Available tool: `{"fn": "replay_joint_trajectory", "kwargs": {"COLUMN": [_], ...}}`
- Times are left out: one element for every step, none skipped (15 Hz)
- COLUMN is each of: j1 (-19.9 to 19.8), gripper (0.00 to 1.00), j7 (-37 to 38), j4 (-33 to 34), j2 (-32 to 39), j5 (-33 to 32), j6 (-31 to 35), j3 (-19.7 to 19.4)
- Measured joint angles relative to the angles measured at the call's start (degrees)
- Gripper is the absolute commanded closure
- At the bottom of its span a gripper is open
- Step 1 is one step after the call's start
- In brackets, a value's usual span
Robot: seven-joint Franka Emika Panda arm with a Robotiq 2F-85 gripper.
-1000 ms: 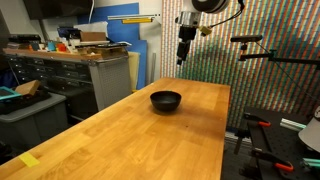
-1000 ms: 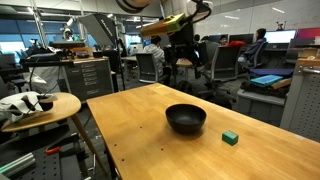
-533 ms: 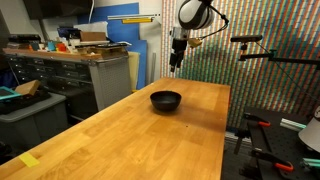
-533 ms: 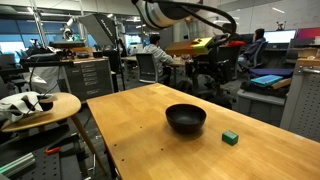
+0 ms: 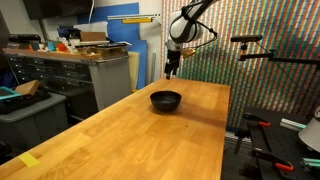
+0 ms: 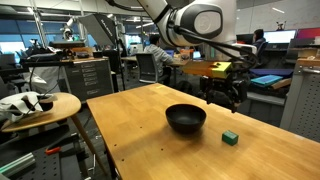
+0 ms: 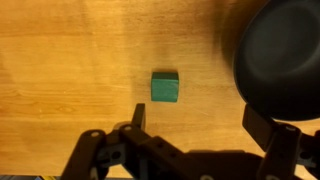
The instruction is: Place the green wooden block inside the black bowl
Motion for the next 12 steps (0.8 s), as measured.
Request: {"fn": "replay_joint_trajectory", "kwargs": {"j1": [-0.38,-0.78,-1.20,-1.63,-2.09,-2.54,-2.98,-3.38,-3.70,-3.96,-4.18,-4.37], "gripper": [0.00,0.00,0.00,0.00,0.00,0.00,0.00,0.00,0.00,0.00,0.00,0.00], "j7": [0.00,0.00,-0.01,-0.01,-0.01,-0.02,-0.02,-0.02,-0.02,-0.02,-0.02,-0.02], "j4": [0.94,1.78,2.53,3.21,3.88,4.48,5.10,5.77,6.45,7.18,7.89,8.68], "j2": [1.26,2.46,3.59,4.63,5.61,6.51,7.35,8.17,8.97,9.77,10.56,11.37], "j5": [0.04,0.10,0.18,0.28,0.40,0.57,0.71,0.86,0.98,1.19,1.44,1.53], "j6": [0.00,0.00,0.00,0.00,0.00,0.00,0.00,0.00,0.00,0.00,0.00,0.00], "j3": [0.08,0.20,0.37,0.57,0.86,1.18,1.53,1.86,2.14,2.39,2.59,2.74]}}
